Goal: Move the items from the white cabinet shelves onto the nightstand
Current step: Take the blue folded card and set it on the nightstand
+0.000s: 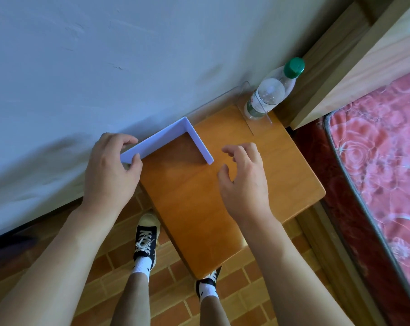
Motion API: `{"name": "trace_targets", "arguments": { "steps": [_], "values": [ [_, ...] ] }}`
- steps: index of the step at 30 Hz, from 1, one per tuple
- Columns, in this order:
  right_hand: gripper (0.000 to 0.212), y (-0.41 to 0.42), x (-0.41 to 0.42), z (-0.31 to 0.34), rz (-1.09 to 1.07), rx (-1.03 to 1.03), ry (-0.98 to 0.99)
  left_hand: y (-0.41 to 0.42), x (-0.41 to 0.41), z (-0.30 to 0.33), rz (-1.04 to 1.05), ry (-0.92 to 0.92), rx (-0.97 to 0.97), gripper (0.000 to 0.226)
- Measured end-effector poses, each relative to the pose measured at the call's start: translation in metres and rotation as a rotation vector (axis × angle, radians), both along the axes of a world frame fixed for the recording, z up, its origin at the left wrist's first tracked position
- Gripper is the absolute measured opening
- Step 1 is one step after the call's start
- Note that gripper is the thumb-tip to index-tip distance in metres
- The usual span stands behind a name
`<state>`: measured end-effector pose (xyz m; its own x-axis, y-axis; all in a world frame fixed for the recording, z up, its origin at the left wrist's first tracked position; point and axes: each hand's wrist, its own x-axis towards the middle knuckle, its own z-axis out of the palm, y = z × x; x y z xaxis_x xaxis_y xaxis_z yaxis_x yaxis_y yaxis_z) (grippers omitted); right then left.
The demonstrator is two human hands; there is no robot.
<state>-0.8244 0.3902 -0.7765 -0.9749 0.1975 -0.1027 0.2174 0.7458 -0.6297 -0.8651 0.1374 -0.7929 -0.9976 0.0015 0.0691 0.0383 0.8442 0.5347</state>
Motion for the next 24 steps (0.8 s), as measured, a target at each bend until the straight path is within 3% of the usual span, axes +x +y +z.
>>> {"name": "trace_targets", "arguments": {
  "steps": [13, 24],
  "values": [
    [0.036, 0.018, 0.024, 0.052, 0.25, -0.017, 0.014, 0.028, 0.092, 0.047, 0.209, 0.023, 0.043, 0.031],
    [0.042, -0.071, 0.065, 0.091, 0.502, -0.123, 0.039, -0.024, 0.192, 0.103, 0.415, 0.01, 0.026, 0.029]
  ]
}}
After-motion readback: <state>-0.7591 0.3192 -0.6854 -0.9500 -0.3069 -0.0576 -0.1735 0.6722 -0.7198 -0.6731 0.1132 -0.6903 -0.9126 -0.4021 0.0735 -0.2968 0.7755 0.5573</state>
